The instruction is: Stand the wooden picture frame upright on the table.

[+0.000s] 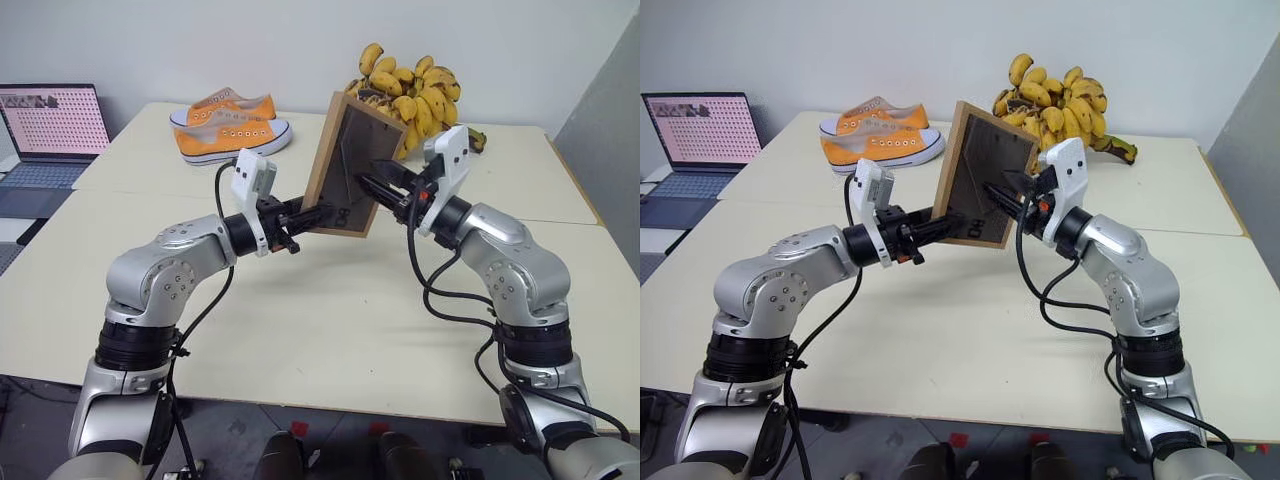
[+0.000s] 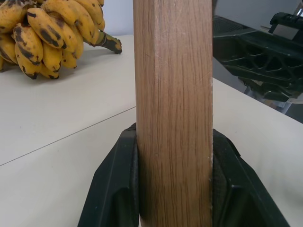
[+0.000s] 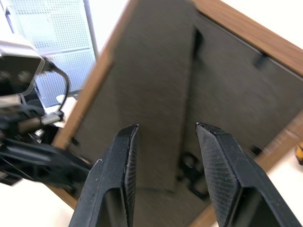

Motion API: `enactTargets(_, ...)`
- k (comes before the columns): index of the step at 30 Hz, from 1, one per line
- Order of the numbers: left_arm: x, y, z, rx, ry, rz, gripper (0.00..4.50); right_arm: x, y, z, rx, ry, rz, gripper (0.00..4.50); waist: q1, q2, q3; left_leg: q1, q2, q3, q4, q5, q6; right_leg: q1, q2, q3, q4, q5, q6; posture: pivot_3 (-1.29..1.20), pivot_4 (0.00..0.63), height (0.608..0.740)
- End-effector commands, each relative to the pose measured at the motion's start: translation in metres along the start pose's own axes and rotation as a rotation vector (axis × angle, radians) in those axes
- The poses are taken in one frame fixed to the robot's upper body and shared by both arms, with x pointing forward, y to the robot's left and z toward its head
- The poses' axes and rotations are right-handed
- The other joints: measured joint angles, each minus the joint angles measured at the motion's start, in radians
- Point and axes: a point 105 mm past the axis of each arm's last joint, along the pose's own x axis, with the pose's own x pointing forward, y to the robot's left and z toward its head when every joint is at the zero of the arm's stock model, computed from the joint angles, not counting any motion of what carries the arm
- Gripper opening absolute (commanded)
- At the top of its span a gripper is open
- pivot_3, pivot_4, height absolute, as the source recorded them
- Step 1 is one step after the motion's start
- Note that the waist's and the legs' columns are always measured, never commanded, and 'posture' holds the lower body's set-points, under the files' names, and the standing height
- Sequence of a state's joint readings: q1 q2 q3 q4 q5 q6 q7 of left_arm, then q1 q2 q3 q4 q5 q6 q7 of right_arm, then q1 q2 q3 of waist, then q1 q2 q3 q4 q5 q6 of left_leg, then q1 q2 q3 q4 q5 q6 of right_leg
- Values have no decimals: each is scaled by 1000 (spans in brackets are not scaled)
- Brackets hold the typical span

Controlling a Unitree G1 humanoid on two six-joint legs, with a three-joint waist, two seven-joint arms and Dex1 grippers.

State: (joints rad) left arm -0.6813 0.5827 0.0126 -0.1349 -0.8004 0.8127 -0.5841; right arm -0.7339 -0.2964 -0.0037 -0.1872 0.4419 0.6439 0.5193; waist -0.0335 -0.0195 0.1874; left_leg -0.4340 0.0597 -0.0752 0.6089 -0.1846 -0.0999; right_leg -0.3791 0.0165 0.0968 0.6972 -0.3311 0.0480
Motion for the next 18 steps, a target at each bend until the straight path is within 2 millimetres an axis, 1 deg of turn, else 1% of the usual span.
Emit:
enactTargets(1, 0, -19, 29, 81, -89, -82, 1276, -1, -1, 7, -41, -22, -1, 2021, 0, 0, 0, 0, 0, 0, 0, 0, 0, 0, 0, 0, 0, 0, 0, 0, 150, 740)
enactTargets(7, 4, -16, 26, 79, -85, -79, 1276, 8, 17, 19, -9, -71, 36, 2021, 0, 0, 0, 0, 0, 0, 0, 0, 0, 0, 0, 0, 0, 0, 0, 0, 150, 740)
enactTargets(11, 9, 0, 17, 57, -64, -40, 1276, 11, 31, 33, 24, -119, 56, 2021, 0, 0, 0, 0, 0, 0, 0, 0, 0, -1, 0, 0, 1, 0, 0, 0, 150, 740)
enactTargets(15, 12, 19, 10, 46, -44, 13, 1276, 8, 32, 34, 37, -120, 42, 2021, 1, 0, 0, 0, 0, 0, 0, 0, 0, 0, 0, 0, 1, 0, 0, 0, 150, 740)
enactTargets(18, 12, 29, 13, 42, -49, 36, 1276, 2, 29, 28, 43, -101, 18, 2021, 1, 0, 0, 0, 0, 0, 0, 0, 0, 0, 0, 0, 1, 0, 0, 0, 150, 740)
